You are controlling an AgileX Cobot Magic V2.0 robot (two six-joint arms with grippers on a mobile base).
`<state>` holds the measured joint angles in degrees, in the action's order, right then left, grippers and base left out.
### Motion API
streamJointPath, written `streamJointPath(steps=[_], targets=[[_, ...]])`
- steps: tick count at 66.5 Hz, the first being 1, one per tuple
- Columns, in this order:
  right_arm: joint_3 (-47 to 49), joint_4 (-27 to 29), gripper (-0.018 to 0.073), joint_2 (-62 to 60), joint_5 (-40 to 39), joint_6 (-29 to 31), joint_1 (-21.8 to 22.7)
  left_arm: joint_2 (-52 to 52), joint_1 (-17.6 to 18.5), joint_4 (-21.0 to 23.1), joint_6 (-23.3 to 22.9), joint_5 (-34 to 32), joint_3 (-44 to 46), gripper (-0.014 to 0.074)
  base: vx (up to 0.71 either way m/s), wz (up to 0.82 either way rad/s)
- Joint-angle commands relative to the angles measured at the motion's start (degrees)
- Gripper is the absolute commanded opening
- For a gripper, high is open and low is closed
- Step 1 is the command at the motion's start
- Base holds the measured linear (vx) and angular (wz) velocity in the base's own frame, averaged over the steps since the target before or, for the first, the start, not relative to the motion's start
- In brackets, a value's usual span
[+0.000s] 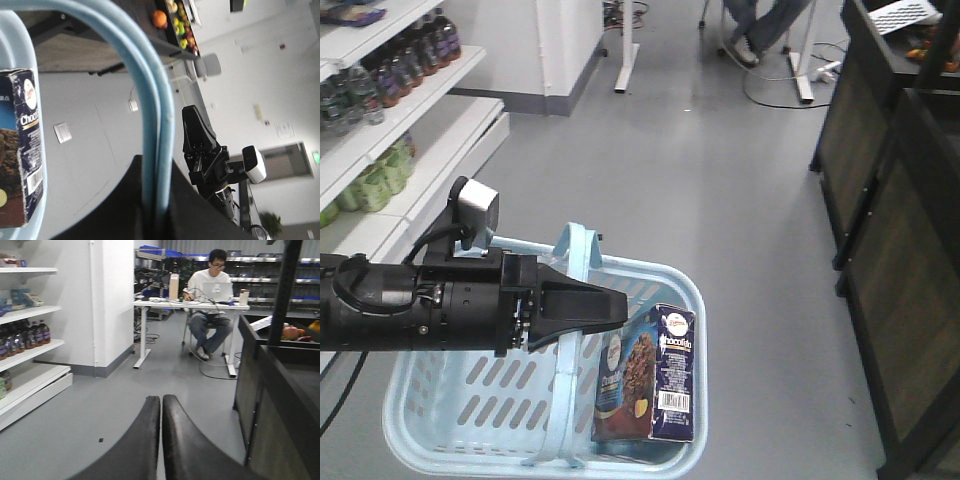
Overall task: Left arm holds basket, right arm returns cookies
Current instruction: 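Hold the basket in the left gripper while turning the base around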
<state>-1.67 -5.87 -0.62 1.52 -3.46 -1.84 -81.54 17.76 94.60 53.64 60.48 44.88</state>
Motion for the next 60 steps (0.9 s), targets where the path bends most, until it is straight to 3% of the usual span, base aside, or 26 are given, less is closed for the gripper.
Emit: streamJointPath(steps=[1, 24, 60], targets=[[-0.09, -0.13, -0.0008, -0.41, -4.29, 0.24, 0.09, 1.87, 0.29, 6.90, 0.62, 3.83, 2.02, -0.0006, 0.20, -0.63], [-0.09, -0.13, -0.0008, -0.41, -4.29, 0.24, 0.09, 1.87, 0.29, 6.90, 0.62, 3.83, 2.02, -0.0006, 0.26, -0.46], [-0.09, -0.13, -0.0008, -0.41, -4.24, 0.24, 0.09, 1.87, 0.29, 6.90, 0.62, 3.83, 2.02, -0.0006, 0.41, -0.06]])
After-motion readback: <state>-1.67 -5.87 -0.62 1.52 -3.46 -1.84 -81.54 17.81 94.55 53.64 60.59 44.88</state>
